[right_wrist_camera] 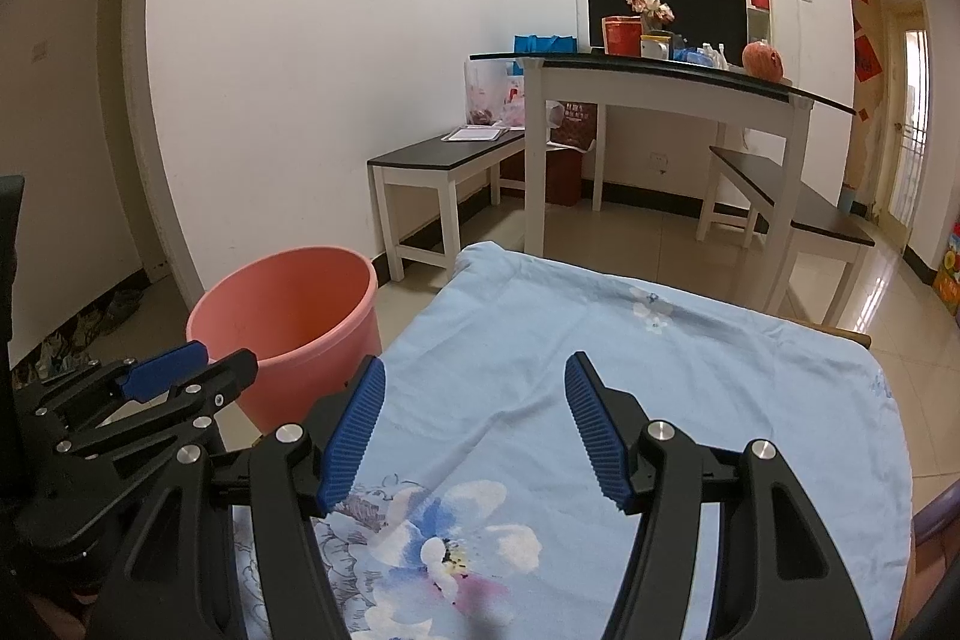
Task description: Collect trash
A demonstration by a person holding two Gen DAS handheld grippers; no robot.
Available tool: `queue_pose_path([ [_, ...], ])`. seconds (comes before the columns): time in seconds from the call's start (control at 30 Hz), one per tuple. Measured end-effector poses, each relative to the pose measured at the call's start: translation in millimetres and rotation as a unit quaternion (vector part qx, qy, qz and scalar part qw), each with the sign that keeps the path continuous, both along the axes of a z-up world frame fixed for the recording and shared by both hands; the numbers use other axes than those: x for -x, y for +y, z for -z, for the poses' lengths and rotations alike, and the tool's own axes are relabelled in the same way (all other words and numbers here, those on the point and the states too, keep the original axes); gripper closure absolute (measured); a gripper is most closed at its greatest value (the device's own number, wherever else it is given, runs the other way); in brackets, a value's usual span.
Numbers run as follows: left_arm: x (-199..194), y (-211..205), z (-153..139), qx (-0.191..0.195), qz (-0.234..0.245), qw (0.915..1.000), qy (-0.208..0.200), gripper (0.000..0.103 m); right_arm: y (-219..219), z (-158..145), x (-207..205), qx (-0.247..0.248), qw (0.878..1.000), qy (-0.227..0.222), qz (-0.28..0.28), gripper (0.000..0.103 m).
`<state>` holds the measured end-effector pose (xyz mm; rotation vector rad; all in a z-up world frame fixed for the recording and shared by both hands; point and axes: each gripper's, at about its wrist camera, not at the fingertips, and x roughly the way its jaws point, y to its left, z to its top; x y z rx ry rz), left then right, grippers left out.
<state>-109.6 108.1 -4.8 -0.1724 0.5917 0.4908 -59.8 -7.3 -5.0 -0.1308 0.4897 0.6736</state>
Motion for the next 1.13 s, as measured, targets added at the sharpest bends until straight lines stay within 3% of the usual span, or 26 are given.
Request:
queue_pose_path([
  [1.13,-21.9,1.5,5.8,-0.005,0.019,0.9995,0.026,0.067,-3.8,5.3,-22.6,-0.005,0.999,0.029,0.018,0.041],
])
